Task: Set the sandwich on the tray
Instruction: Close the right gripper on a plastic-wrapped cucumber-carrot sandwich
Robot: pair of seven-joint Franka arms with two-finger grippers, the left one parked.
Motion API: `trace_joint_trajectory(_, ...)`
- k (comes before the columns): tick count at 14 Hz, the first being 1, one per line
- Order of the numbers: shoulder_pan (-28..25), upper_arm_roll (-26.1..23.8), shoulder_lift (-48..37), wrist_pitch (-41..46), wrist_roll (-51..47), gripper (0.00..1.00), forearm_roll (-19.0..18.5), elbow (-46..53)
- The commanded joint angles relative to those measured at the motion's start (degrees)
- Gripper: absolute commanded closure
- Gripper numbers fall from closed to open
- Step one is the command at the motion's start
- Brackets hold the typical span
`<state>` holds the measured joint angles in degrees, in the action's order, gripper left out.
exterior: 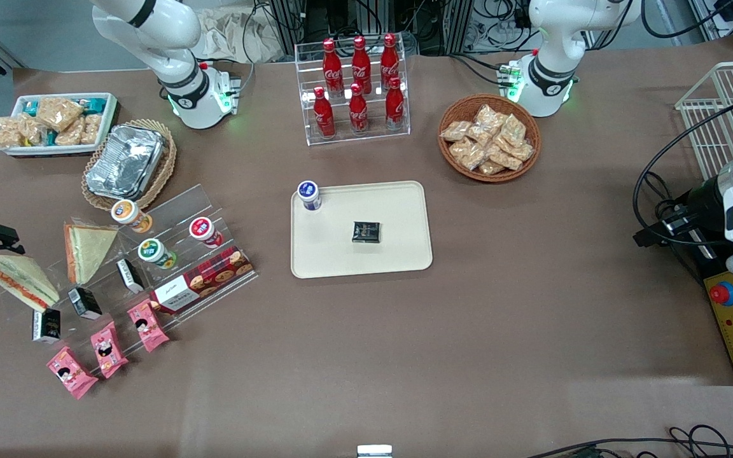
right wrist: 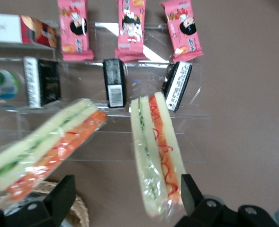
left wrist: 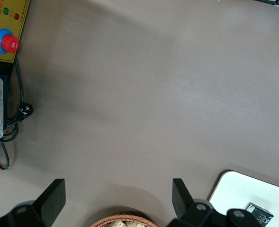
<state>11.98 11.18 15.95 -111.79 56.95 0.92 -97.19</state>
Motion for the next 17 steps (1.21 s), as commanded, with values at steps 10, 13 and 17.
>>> trace_joint_trajectory(10,2.4,-0.5,8.1,-5.4,8.4,0.11,0.8,0.2)
trace_joint_trajectory(13,2.3,-0.5,8.2,-6.0,8.7,0.76,0.7,0.2)
trace_joint_trajectory(17,2.5,-0.5,8.2,-5.9,8.8,1.0,2.8,0.1)
